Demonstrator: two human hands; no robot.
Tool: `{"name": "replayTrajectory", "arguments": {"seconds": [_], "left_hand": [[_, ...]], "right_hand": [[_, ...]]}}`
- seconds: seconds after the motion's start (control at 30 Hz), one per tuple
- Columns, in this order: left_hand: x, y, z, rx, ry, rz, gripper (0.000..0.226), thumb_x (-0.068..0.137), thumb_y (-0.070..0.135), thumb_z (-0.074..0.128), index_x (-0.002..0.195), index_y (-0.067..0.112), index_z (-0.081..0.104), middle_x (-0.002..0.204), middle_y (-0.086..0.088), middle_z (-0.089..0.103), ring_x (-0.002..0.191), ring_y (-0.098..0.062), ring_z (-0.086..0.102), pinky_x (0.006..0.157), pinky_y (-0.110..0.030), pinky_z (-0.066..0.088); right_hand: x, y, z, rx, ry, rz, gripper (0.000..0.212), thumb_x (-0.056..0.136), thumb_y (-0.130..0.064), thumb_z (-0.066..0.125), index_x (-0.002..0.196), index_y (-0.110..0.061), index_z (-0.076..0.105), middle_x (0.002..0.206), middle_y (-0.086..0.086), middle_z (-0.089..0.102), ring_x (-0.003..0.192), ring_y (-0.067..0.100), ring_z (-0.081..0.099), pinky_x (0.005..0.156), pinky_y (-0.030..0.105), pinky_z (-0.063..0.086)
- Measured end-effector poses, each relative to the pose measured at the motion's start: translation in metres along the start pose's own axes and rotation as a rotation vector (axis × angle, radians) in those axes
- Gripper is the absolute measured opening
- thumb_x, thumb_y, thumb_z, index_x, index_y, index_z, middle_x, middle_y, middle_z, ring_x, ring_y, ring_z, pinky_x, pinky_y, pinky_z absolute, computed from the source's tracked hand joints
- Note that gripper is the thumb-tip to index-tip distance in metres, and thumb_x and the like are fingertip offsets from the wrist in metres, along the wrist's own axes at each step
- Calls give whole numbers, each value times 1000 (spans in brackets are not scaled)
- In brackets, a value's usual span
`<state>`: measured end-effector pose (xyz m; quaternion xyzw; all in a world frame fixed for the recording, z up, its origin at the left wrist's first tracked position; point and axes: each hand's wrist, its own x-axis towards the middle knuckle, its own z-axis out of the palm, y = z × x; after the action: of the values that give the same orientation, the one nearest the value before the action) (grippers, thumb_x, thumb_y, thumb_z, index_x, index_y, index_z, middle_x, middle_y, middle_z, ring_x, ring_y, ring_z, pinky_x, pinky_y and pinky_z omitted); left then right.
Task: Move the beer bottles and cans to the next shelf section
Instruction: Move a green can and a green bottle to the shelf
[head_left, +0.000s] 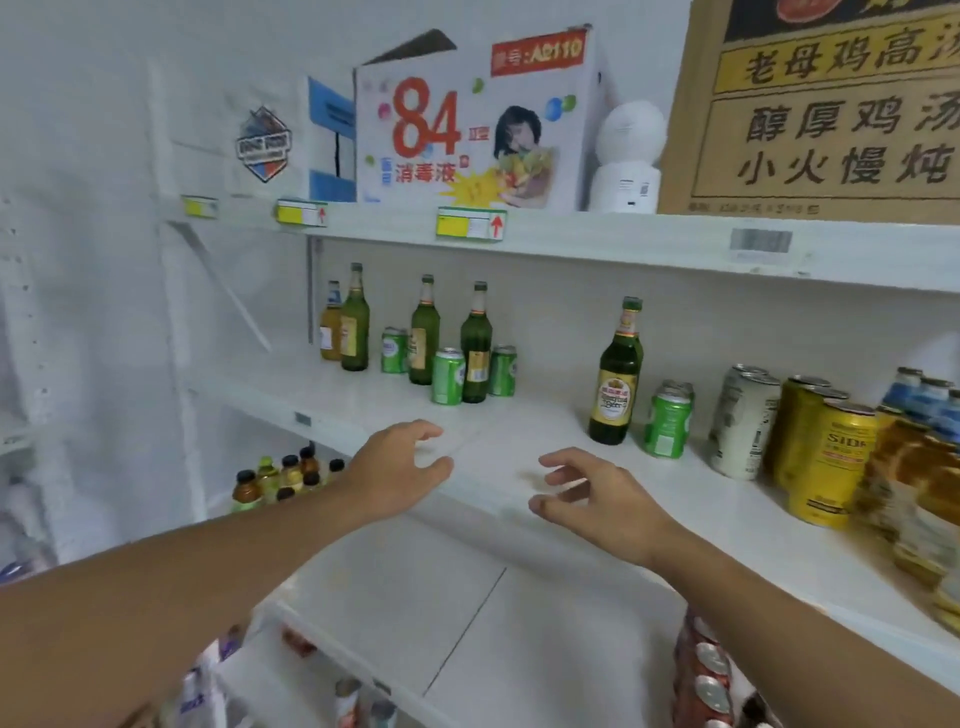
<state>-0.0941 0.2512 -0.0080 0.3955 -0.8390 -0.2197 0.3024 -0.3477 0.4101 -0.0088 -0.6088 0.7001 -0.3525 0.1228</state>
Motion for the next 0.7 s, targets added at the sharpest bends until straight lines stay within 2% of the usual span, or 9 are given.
{"name": "replayTrajectory", "arguments": {"seconds": [0.13, 0.23, 0.3, 0.4, 0.53, 0.63, 0.7], "left_hand": [[-1, -59, -45, -33, 43, -56, 54, 101, 43, 69, 152, 27, 59, 152, 7, 60, 140, -16, 55, 109, -30, 46], [4, -99, -61, -33, 57, -100, 54, 100, 46, 69, 151, 30, 58, 153, 8, 60, 138, -15, 56, 110, -35, 48], [10, -115, -64, -60, 58, -120, 55, 100, 47, 69, 152, 31, 58, 153, 9, 60, 136, -14, 56, 107, -33, 48], [28, -122, -60, -149, 64, -115, 55, 100, 46, 71, 151, 29, 58, 153, 9, 60, 141, -13, 54, 109, -31, 45], [64, -115, -42, -216, 51, -77, 59, 96, 48, 76, 149, 27, 59, 149, 9, 61, 142, -11, 54, 107, -27, 42], [98, -103, -25, -239, 47, -68, 67, 94, 48, 79, 152, 25, 56, 151, 6, 61, 141, -15, 56, 108, -28, 44], [124, -93, -13, -256, 19, -88, 79, 93, 51, 80, 160, 23, 50, 157, 3, 58, 143, -17, 55, 112, -33, 48]], "right_hand": [[47, -34, 47, 43, 0, -10, 46, 89, -53, 81, 130, -43, 63, 119, -18, 66, 102, 6, 69, 84, 24, 58], [72, -46, 74, 76, 9, 0, 43, 88, -52, 82, 127, -43, 66, 117, -16, 67, 101, 7, 70, 85, 28, 60], [86, -48, 87, 89, 8, 10, 43, 86, -54, 83, 124, -45, 66, 119, -16, 68, 101, 8, 71, 86, 30, 61], [105, -46, 91, 116, 21, 27, 44, 85, -56, 83, 124, -46, 66, 120, -16, 68, 100, 6, 72, 83, 28, 62], [127, -35, 82, 134, 64, 37, 57, 74, -67, 81, 124, -44, 66, 117, -13, 69, 96, 15, 74, 82, 44, 66], [144, -20, 71, 177, 108, 53, 54, 76, -63, 84, 124, -42, 67, 116, -11, 69, 93, 18, 74, 79, 48, 66], [155, -7, 63, 185, 120, 65, 52, 79, -60, 84, 124, -42, 67, 117, -11, 68, 95, 18, 73, 81, 47, 65]]}}
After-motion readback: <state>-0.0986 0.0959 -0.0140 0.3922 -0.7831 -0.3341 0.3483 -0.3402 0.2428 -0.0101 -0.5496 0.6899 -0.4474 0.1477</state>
